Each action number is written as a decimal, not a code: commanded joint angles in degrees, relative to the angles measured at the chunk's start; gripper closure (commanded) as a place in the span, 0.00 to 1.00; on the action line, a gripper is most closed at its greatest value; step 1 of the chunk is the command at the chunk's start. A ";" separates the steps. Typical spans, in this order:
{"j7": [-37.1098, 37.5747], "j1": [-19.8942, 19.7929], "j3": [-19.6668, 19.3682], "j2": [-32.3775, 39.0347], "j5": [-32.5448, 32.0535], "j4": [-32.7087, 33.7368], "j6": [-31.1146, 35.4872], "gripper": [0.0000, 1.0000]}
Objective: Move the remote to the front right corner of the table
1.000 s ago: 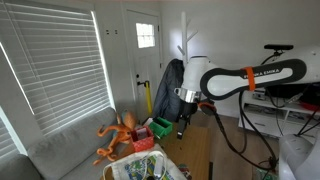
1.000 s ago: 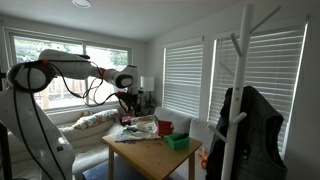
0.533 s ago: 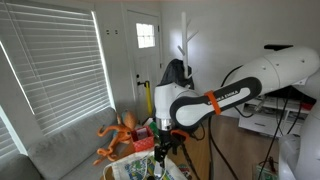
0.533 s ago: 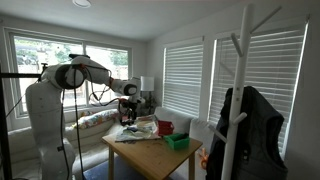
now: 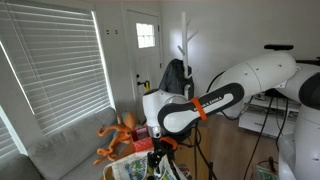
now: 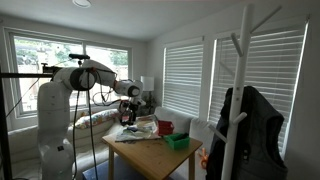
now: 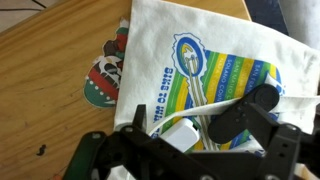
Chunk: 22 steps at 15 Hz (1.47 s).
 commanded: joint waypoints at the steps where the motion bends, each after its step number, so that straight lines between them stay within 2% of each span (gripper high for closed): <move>1: 11.96 1.38 -0.59 2.70 -0.04 1.29 2.55 0.00; 5: 27.84 3.96 -0.23 6.15 -3.40 2.28 8.25 0.00; 10: 38.10 7.38 -0.81 11.20 -9.16 5.35 9.34 0.00; 12: 37.16 8.03 -0.70 13.13 -9.84 7.58 6.83 0.00; 13: 35.69 7.42 -0.76 10.68 -8.02 4.30 8.64 0.00; 16: 35.69 7.92 -0.90 12.49 -8.37 5.90 8.32 0.00; 22: 37.64 9.65 -1.30 15.14 -10.88 6.84 16.46 0.00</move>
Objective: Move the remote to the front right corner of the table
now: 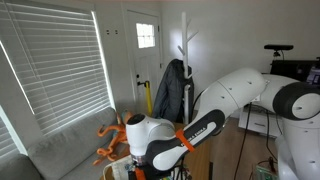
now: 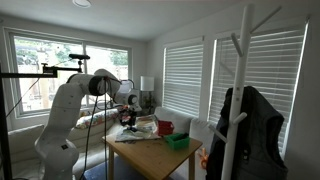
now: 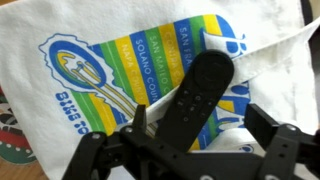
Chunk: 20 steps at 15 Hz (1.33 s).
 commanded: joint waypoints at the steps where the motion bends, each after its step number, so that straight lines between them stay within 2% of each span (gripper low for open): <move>1: 1.93 1.92 -1.08 1.77 -1.64 1.10 3.56 0.00; 4: 2.09 2.35 -1.31 2.84 -1.27 1.27 5.74 0.00; 6: 2.24 2.51 -1.61 3.16 -1.28 1.22 6.28 0.17; 7: 2.26 2.55 -1.75 3.23 -1.19 1.15 6.43 0.34; 13: 2.71 2.63 -2.07 2.73 -1.07 1.00 6.10 0.77; 14: 2.64 2.58 -2.02 2.70 -0.94 1.07 6.05 0.40; 16: 2.45 2.51 -1.94 2.76 -0.73 1.18 5.68 0.37; 20: 2.21 2.54 -1.88 3.06 -0.62 1.36 5.13 0.12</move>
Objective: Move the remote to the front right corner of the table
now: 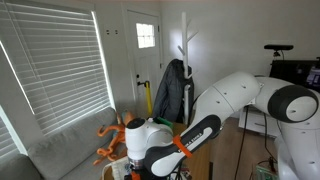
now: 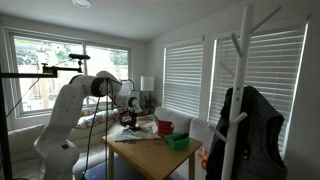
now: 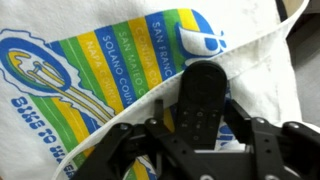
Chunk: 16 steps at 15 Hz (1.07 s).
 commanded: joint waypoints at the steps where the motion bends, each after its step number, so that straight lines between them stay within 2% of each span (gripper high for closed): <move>1: 1.30 1.26 -0.83 0.63 -0.47 0.90 -0.78 0.04; 5: 2.13 1.41 -1.12 0.21 -0.93 0.33 -0.56 0.00; 6: 2.33 1.44 -1.20 0.19 -1.13 0.35 -0.50 0.25; 7: 2.56 1.48 -1.23 0.20 -1.19 0.36 -0.52 0.25; 8: 2.72 1.49 -1.28 0.22 -1.27 0.41 -0.54 0.29; 15: 4.65 1.75 -1.63 -1.12 -2.26 -0.01 -1.67 0.79; 16: 4.81 1.83 -1.57 -1.65 -2.64 -0.20 -1.92 0.82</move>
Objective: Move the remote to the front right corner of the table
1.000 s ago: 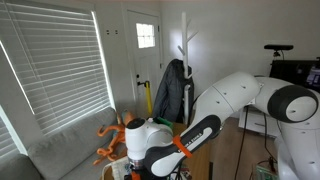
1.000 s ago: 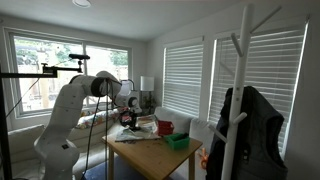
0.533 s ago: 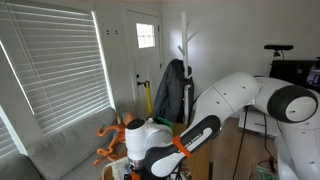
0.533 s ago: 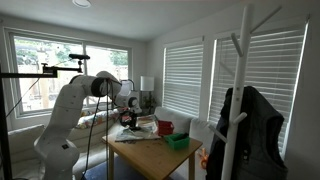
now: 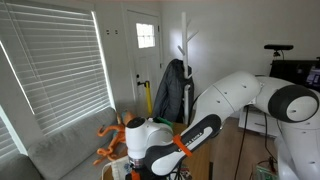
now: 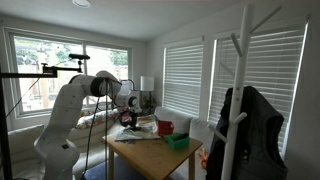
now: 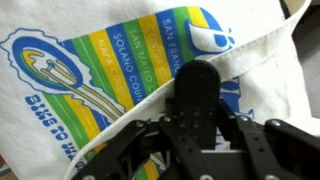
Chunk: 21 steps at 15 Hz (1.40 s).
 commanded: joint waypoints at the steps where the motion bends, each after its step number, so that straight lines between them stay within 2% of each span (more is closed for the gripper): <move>1: 2.14 1.65 -0.75 -2.31 -2.38 -0.63 -1.69 0.82; 4: 0.16 1.36 0.27 -6.43 -0.87 -2.99 -6.92 0.82; 6: 6.88 1.57 -0.49 -10.70 -2.14 -6.71 -10.53 0.82; 8: 12.12 0.33 -0.39 -16.02 -1.19 -12.18 -11.41 0.82; 11: 18.78 -1.65 0.54 -22.94 1.97 -20.38 -9.08 0.82; 12: 14.81 -1.84 1.21 -16.72 -0.20 -13.35 -11.67 0.82; 13: 15.08 -2.23 1.43 -18.23 -0.13 -14.93 -11.60 0.57; 16: 14.97 -2.31 1.66 -17.78 -0.14 -14.55 -11.60 0.57; 17: 14.98 -2.26 1.62 -17.27 -0.15 -14.28 -11.61 0.82; 21: 21.07 -6.39 -1.39 -25.79 0.17 -24.94 -9.32 0.82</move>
